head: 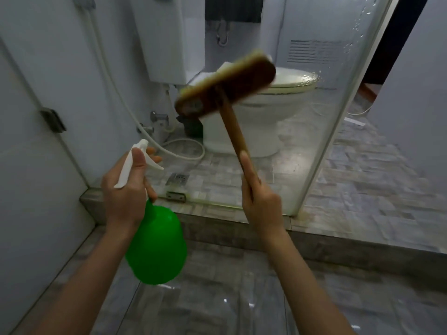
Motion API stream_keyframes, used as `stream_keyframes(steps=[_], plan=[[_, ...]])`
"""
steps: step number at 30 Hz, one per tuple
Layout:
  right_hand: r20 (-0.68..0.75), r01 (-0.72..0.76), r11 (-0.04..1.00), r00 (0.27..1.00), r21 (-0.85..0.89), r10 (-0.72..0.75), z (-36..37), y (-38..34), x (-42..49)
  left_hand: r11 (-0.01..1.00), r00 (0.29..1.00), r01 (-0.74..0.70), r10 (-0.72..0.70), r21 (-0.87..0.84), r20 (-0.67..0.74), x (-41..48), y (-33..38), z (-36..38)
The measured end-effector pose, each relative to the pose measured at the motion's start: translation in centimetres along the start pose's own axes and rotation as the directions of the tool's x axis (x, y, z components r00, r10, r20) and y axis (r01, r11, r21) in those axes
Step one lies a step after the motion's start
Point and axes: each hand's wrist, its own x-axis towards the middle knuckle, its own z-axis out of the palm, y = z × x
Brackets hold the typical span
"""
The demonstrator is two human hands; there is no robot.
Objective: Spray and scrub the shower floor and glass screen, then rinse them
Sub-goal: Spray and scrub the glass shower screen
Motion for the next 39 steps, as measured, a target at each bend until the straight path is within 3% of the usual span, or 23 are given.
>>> stream_keyframes(steps=[3,8,14,22,27,34,39], plan=[[0.012,-0.028,0.998,1.000,0.055,0.028,0.6,-0.3,0.2,1.000,0.999,-0.013,0.013,-0.013,-0.041,0.0,0.2,-0.5],[0.214,-0.188,0.975,0.964,0.116,0.160,-1.0,0.3,-9.9,1.000,0.996,-0.002,0.000,-0.025,-0.094,0.3,0.7,-2.5],[0.099,0.054,0.995,0.994,-0.084,-0.046,3.5,-6.8,2.6,1.000,0.992,0.006,-0.005,0.008,-0.128,0.6,-0.2,-5.1],[0.282,-0.124,0.991,0.950,-0.049,0.132,1.4,-4.5,-6.0,1.000,0.982,-0.002,-0.002,-0.023,-0.187,1.2,-1.1,-9.1],[0.297,0.129,0.988,0.950,-0.090,-0.098,8.2,-12.0,3.5,0.999,0.969,0.003,-0.011,-0.034,-0.249,1.2,-1.3,-11.3],[0.306,-0.014,0.998,0.952,-0.066,0.033,3.8,-10.3,-0.5,0.999,0.954,0.009,-0.024,-0.050,-0.300,1.8,-1.8,-13.5],[0.356,0.188,0.981,0.921,-0.044,-0.160,8.8,-17.9,8.5,0.999,0.942,0.004,-0.015,-0.032,-0.335,2.3,-1.7,-14.4]])
